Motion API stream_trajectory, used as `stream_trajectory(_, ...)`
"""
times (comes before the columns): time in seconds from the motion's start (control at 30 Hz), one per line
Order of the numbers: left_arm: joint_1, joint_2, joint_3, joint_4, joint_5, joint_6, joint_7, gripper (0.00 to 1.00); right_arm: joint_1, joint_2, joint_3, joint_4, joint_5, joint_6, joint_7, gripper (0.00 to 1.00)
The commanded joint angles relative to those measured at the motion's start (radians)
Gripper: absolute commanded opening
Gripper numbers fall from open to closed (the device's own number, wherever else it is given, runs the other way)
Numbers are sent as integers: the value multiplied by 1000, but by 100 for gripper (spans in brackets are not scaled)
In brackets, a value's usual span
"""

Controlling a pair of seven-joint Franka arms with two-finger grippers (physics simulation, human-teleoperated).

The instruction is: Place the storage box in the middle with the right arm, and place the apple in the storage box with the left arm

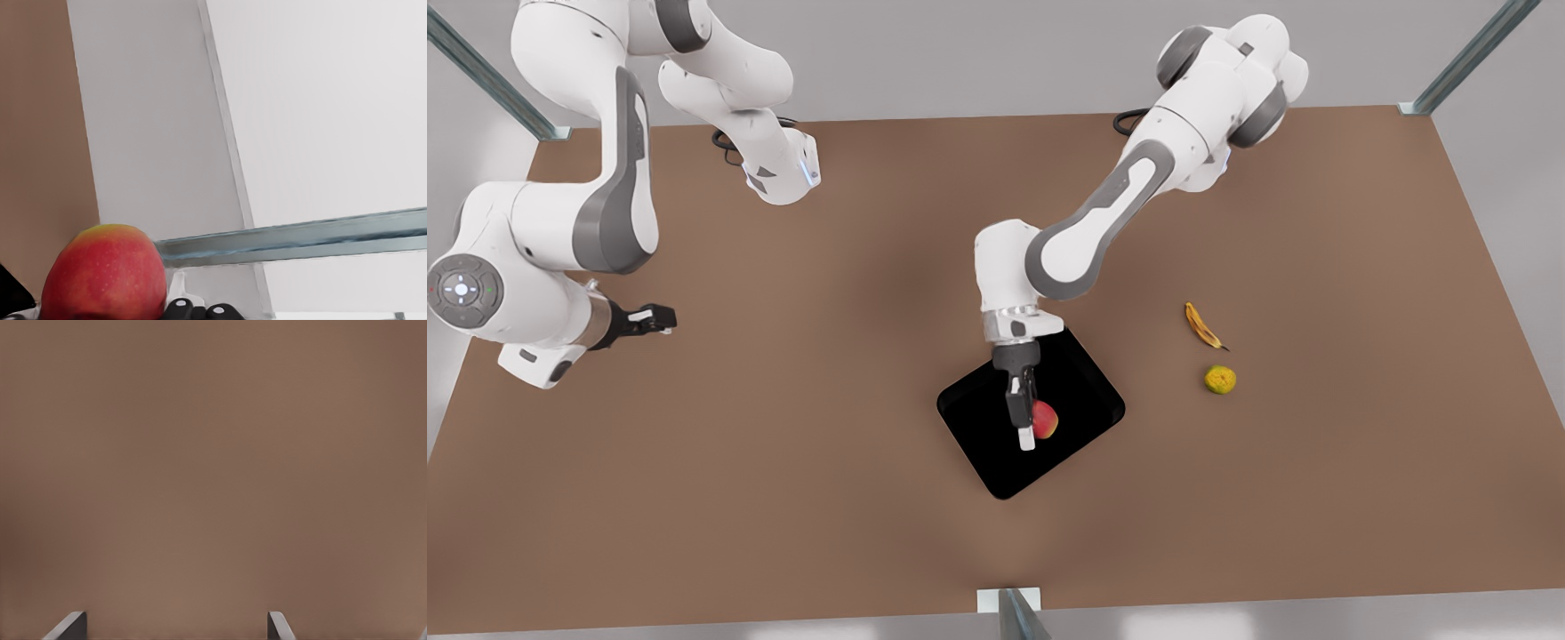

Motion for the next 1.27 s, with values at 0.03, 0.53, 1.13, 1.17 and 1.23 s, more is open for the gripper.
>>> stream_trajectory(0.03,-13,0,0,0,-1860,-6,536,100,-1,1,0,0,0,0,0,100)
stream_trajectory(0.53,124,-291,452,-36,-1563,-675,1729,100,-10,-5,0,8,2,-6,-5,100)
stream_trajectory(1.13,510,-637,270,-288,-1423,-735,3047,100,-16,-6,-3,8,0,-5,-9,100)
stream_trajectory(1.17,510,-637,268,-289,-1421,-731,3043,100,-16,-5,-3,8,0,-5,-9,100)
stream_trajectory(1.23,509,-637,268,-288,-1421,-731,3038,100,-16,-5,-5,6,-2,-5,-9,100)
